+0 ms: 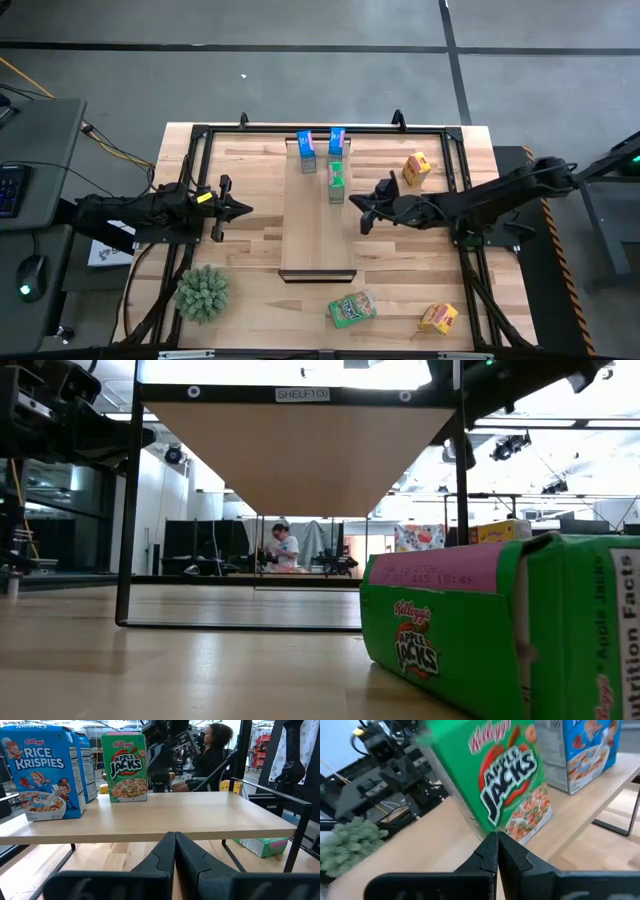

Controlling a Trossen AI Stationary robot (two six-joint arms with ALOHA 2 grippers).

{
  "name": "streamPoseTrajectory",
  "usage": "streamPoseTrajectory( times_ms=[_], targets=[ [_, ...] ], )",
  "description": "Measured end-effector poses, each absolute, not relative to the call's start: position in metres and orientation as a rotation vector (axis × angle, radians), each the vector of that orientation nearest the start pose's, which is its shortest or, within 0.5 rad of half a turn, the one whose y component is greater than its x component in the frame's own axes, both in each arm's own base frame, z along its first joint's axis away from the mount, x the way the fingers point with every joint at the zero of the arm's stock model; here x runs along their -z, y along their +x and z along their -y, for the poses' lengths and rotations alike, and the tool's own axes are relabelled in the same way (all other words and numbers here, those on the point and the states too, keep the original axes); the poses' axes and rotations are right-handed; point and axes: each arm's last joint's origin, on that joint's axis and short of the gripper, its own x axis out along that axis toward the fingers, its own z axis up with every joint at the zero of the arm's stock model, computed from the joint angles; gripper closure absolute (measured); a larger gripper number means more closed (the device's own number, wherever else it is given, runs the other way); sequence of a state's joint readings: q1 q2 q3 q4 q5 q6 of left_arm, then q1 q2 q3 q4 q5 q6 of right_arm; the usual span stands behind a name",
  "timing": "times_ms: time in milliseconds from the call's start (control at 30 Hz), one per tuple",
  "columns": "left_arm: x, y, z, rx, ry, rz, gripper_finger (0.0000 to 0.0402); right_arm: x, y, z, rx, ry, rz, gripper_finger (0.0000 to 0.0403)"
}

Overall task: Stack cereal on shelf
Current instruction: Put the top green cereal box on the shelf, then put the green cereal box on the shelf aligned with the other green cereal box

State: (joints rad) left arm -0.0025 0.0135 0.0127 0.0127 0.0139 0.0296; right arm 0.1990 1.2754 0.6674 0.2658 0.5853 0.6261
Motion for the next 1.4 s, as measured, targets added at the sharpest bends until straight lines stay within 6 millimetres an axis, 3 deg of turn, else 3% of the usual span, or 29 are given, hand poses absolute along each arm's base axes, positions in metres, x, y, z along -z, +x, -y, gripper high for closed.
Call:
streamPoseTrajectory(
  times_ms=[100,267,467,633,767,933,1033,1200,1400],
  targets=[
    [-0.168,0.098,0.001,0.016,0.030,0.012,0.0398,-0.250,0.249,-0.041,0.423,0.468,-0.171,0.0403],
    [-0.168,0.098,0.001,0.016,0.030,0.011,0.0398,-0.277,0.234,-0.063,0.200,0.422,-0.076,0.0403],
    [-0.168,0.098,0.001,0.016,0.030,0.012,0.0398,-0.283,0.241,-0.109,-0.165,0.353,0.074,0.0403],
    [-0.168,0.098,0.001,0.016,0.030,0.012,0.0398,-0.289,0.254,-0.143,-0.251,0.244,0.136,0.0403],
    [-0.168,0.098,0.001,0.016,0.030,0.012,0.0398,-0.301,0.273,-0.163,-0.237,0.138,0.040,0.0403],
    [-0.168,0.098,0.001,0.016,0.030,0.012,0.0398,-0.312,0.286,-0.174,-0.184,0.022,-0.320,0.0402],
    [-0.168,0.098,0.001,0.016,0.030,0.012,0.0398,-0.304,0.284,-0.178,-0.139,0.025,-0.521,0.0403],
    [-0.168,0.098,0.001,0.016,0.030,0.012,0.0398,-0.275,0.268,-0.179,-0.046,0.084,-0.719,0.0403],
    [-0.168,0.098,0.001,0.016,0.030,0.012,0.0398,-0.235,0.242,-0.178,0.037,0.170,-0.850,0.0403]
  ],
)
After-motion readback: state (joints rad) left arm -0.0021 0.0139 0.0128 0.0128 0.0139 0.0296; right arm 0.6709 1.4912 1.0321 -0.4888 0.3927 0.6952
